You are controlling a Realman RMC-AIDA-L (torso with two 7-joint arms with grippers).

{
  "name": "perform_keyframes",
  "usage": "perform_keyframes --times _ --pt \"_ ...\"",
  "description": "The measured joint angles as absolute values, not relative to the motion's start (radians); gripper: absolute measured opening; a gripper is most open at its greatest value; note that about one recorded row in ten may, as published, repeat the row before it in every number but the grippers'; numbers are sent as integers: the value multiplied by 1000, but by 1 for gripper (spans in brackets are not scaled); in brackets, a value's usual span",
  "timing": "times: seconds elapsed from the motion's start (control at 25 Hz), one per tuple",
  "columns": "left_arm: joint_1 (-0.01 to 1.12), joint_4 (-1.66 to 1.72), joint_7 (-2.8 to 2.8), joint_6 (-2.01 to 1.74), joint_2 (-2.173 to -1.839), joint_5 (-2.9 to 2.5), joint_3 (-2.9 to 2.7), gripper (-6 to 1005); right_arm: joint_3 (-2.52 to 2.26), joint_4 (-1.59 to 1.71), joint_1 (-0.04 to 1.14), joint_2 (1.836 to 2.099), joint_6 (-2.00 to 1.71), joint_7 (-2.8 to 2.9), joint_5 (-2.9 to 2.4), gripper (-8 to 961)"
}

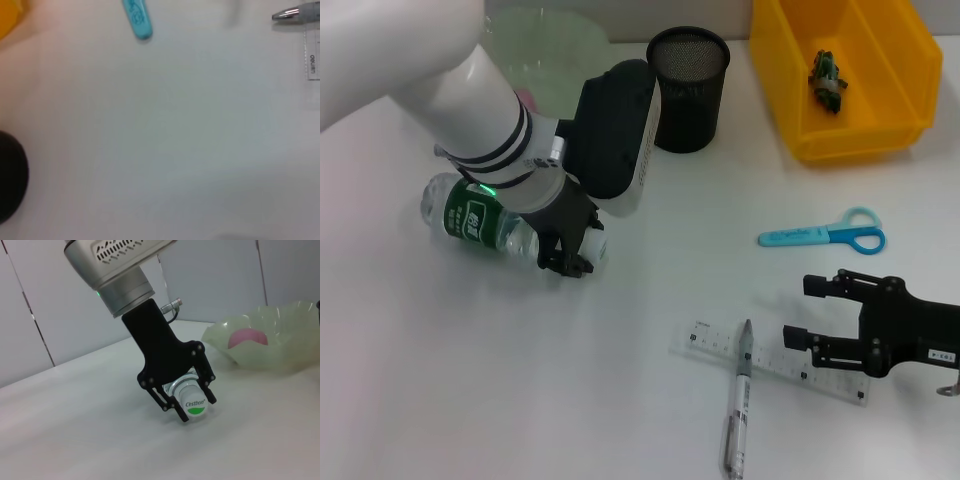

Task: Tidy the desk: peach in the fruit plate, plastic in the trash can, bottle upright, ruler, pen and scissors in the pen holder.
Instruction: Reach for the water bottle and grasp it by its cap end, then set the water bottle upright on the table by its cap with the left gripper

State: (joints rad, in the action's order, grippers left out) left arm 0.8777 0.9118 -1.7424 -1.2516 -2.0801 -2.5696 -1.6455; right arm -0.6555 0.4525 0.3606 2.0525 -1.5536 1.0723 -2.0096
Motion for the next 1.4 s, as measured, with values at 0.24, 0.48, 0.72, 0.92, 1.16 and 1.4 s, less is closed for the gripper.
perform_keyframes --times 0.24,0.48,0.72,0.92,1.16,1.4 --pt "849 1003 -1757 -1275 -2080 -2557 -1670 468 -655 452 359 2051 -1555 1072 -2010 789" --pt "829 1089 -1799 -1336 -2079 -2490 -1657 444 -659 452 357 2048 -1556 1072 -2010 789" --pt "826 1107 -1793 -1385 -2074 -2396 -1554 444 -662 453 359 2046 -1557 1072 -2010 789" --pt "819 1106 -1791 -1406 -2072 -2346 -1425 444 -663 456 360 2044 -1558 1072 -2010 789" --pt "811 1091 -1788 -1443 -2069 -2272 -1226 444 -664 459 361 2042 -1559 1072 -2010 790" --pt "801 1043 -1788 -1475 -2064 -2210 -1043 445 -664 459 364 2040 -1560 1071 -2011 789"
